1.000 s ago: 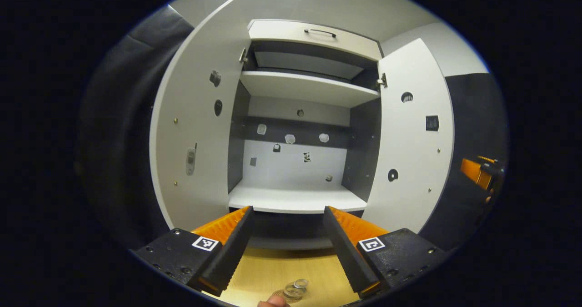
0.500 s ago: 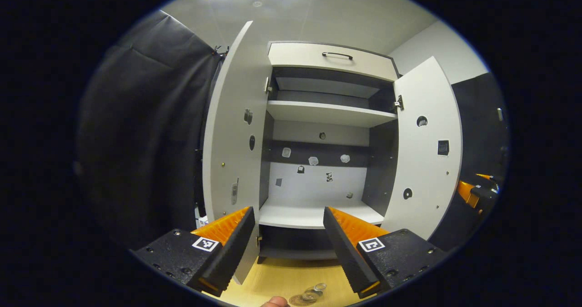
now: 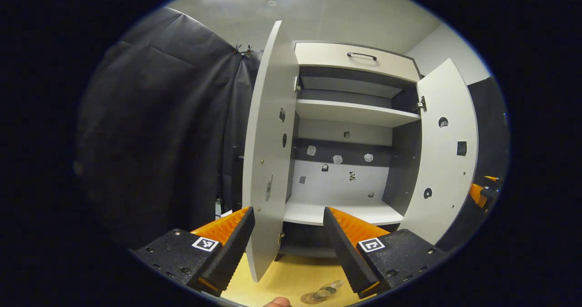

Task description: Grasp the bottle in the cabinet with the left hand and place it on the coaster, then close the right door with the right hand and the left door with the left hand.

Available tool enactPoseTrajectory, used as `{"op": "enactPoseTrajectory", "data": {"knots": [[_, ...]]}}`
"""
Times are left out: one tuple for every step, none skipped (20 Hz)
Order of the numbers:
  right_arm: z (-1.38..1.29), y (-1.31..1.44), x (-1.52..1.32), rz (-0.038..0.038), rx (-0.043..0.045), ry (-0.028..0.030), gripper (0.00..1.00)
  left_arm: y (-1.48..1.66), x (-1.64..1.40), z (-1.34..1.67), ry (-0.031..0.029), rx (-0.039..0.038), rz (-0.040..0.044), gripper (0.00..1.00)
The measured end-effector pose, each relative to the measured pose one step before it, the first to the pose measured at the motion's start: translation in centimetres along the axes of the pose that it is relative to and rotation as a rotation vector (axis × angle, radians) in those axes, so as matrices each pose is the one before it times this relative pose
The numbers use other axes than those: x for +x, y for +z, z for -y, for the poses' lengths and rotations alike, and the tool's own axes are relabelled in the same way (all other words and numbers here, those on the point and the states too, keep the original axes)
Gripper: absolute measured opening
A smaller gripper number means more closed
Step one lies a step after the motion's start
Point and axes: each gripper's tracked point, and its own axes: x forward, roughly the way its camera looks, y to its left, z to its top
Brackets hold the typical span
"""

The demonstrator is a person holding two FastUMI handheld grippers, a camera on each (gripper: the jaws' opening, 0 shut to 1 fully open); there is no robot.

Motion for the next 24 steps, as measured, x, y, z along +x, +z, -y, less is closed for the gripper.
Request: {"op": "enactPoseTrajectory", "data": {"knots": [[-0.559,0.027,-0.08,0.00165,0.00085,0.01406,0.95,0.081,-0.071,-0.168,0.00398,0.00029,-0.00038,0.96],[-0.64,0.151,0.028,0.00327,-0.00063,0.02164,0.92,0.005,-0.005,-0.003,0.00142,-0.00072,0.001,0.96],[-0.896,0.038,0.139,0.00256,0.00013,0.02763,0.95,0.039,0.016,-0.059,-0.00144,-0.00059,0.00181,0.96],[-1.061,0.087,0.03,0.00356,0.00052,0.03419,0.95,-0.042,0.004,0.005,-0.0013,-0.00043,0.00185,0.96],[-1.263,0.119,0.209,0.00336,0.00148,0.03836,0.95,0.017,0.028,-0.056,0.00079,0.00185,0.00213,0.96],[-1.203,0.148,0.262,0.00287,0.00525,0.03886,0.93,-0.028,0.0,-0.137,0.00382,0.00357,0.00229,0.96],[-0.876,0.08,0.15,-0.00099,0.00877,0.03514,0.93,0.015,-0.116,-0.243,0.00498,0.00469,0.00134,0.96],[-1.133,0.006,0.433,-0.00056,0.01085,0.03154,0.93,-0.091,-0.185,-0.283,0.00695,0.00564,0.00035,0.92],[-1.128,-0.134,0.466,-0.00345,0.00963,0.02862,0.93,-0.034,-0.1,-0.376,0.00819,0.00508,0.00013,0.92],[-0.719,0.057,0.385,-0.00144,0.00791,0.0254,0.93,-0.086,-0.153,-0.553,0.01212,0.0037,0.00042,0.92],[-0.604,0.071,0.585,-0.00175,0.00425,0.02238,0.95,-0.001,-0.094,-0.58,0.01497,0.00081,-0.00004,0.96],[-0.438,-0.019,0.507,0.00088,-0.0049,0.01969,0.95,-0.139,-0.154,-0.605,0.01624,-0.00241,-0.00163,0.96],[-0.377,0.055,0.605,-0.00136,-0.00497,0.01435,0.95,-0.091,-0.033,-0.447,0.01328,-0.00409,-0.0015,0.92],[-0.462,0.108,0.541,-0.00018,0.00032,0.01874,0.93,-0.083,-0.176,-0.567,0.01406,-0.00588,-0.00237,0.96],[-1.161,-0.205,0.508,-0.0024,0.00121,0.02508,0.95,-0.022,-0.005,-0.424,0.01256,-0.0072,-0.0008,0.96],[-0.867,-0.151,0.471,-0.00687,0.00528,0.02457,0.95,-0.168,0.023,-0.369,0.01133,-0.00677,-0.00156,0.92],[-0.736,-0.328,0.588,-0.01013,0.01305,0.01919,0.93,-0.05,-0.057,-0.409,0.0104,-0.00407,-0.00201,0.96],[-0.435,-0.129,0.549,-0.00911,0.01404,0.01264,0.95,-0.101,-0.068,-0.49,0.01212,-0.00102,-0.00116,0.92],[-0.066,-0.037,0.451,-0.00345,0.00686,0.00243,0.95,-0.026,0.027,-0.328,0.01004,0.00214,-0.00047,0.92],[0.296,0.112,0.415,0.0027,-0.00055,-0.00851,0.95,-0.04,-0.037,-0.37,0.00948,0.00283,0.00028,0.96],[0.025,0.061,0.632,0.00031,0.00816,0.01741,0.95,0.096,-0.127,-0.24,0.00784,0.00196,-0.00002,0.96],[-0.361,-0.281,0.62,-0.01039,0.02059,0.01682,0.93,-0.135,-0.018,-0.061,0.00518,0.0007,-0.00076,0.96],[-0.491,0.029,0.172,-0.00487,0.01706,0.01501,0.98,-0.058,-0.004,-0.138,0.00504,0.00068,-0.00107,0.92],[-0.364,-0.084,0.509,-0.00265,0.01328,0.01649,0.98,-0.083,0.089,-0.15,0.00551,0.00113,-0.00101,0.96]]}}
